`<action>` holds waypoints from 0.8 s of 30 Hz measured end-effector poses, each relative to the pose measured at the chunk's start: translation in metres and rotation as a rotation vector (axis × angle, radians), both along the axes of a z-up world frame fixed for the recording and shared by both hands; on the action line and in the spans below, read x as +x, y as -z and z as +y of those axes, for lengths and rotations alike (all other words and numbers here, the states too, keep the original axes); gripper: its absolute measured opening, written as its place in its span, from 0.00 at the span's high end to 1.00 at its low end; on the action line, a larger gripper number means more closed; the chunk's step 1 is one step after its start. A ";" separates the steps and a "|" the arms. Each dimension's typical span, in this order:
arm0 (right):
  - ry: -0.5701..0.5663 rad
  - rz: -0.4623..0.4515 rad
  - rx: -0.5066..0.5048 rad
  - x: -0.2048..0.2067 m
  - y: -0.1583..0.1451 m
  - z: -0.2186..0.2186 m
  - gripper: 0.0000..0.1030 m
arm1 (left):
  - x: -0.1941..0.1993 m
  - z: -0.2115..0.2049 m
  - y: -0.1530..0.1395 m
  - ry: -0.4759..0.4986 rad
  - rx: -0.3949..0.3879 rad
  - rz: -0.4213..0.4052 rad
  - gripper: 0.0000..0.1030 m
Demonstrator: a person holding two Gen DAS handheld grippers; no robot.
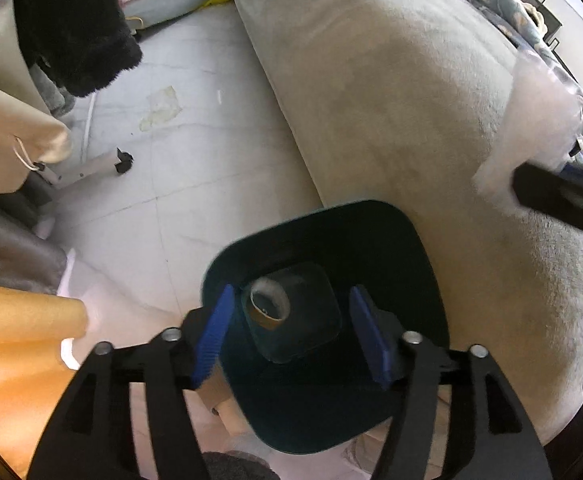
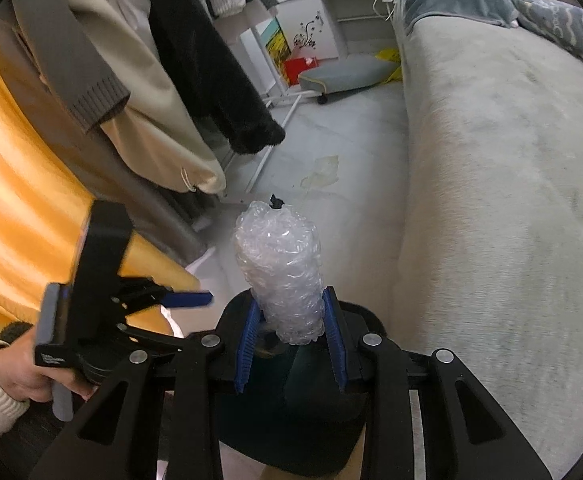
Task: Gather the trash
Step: 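Carry the tape core over the green bin and open the left gripper, then lower the bubble wrap into the green bin and open the right gripper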
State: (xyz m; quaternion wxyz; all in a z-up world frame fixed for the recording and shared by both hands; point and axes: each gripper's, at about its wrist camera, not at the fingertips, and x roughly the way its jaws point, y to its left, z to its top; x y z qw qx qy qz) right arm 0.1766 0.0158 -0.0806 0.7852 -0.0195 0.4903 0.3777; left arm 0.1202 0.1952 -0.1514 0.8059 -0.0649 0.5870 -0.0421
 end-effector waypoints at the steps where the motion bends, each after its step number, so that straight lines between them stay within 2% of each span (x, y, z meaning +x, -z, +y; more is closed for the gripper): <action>1: -0.004 0.007 -0.007 0.000 0.004 0.002 0.69 | -0.001 0.002 -0.003 -0.007 0.001 -0.009 0.31; 5: -0.013 0.027 -0.032 0.000 0.016 0.009 0.69 | -0.004 0.012 -0.016 -0.029 0.013 -0.062 0.27; 15: -0.040 0.109 -0.109 -0.010 0.047 0.033 0.69 | -0.008 0.011 -0.059 -0.022 0.026 -0.248 0.27; 19: -0.037 0.149 -0.094 -0.011 0.058 0.037 0.69 | -0.010 0.012 -0.073 -0.012 -0.001 -0.335 0.27; 24: -0.041 0.166 -0.132 -0.014 0.068 0.041 0.69 | -0.016 0.017 -0.097 -0.029 -0.023 -0.447 0.30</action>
